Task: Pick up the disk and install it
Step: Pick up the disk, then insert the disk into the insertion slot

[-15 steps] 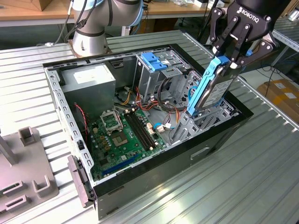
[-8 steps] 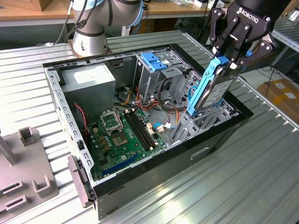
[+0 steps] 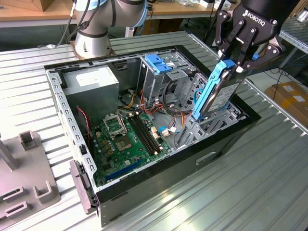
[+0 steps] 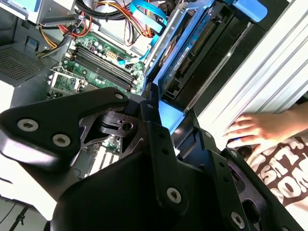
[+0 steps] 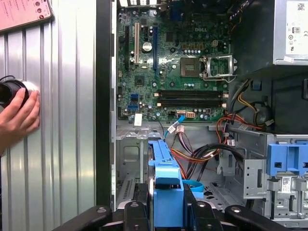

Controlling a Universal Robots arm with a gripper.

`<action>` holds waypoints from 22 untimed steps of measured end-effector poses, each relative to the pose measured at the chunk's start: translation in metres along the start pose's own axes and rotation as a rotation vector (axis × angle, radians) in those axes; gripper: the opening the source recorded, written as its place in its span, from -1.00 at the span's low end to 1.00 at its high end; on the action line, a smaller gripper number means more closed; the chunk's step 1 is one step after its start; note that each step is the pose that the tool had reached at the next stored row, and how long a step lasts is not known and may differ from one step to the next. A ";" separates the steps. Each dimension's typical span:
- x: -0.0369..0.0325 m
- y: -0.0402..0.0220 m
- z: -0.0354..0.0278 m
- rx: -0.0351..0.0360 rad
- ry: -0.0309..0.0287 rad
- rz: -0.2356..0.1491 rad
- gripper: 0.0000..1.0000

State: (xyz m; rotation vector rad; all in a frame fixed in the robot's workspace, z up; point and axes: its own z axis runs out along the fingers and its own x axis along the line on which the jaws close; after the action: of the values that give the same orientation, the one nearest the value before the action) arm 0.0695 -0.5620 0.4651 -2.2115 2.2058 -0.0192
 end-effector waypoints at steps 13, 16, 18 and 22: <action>0.0001 -0.0005 0.0024 0.0000 0.0002 -0.001 -0.26; 0.0002 -0.0004 0.0026 0.0000 -0.0001 -0.001 -0.26; 0.0006 0.0000 0.0026 0.0003 -0.0002 -0.001 -0.26; 0.0013 0.0001 0.0026 0.0003 0.0020 -0.001 -0.26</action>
State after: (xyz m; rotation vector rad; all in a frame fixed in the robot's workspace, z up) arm 0.0695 -0.5634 0.4624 -2.2130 2.2060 -0.0218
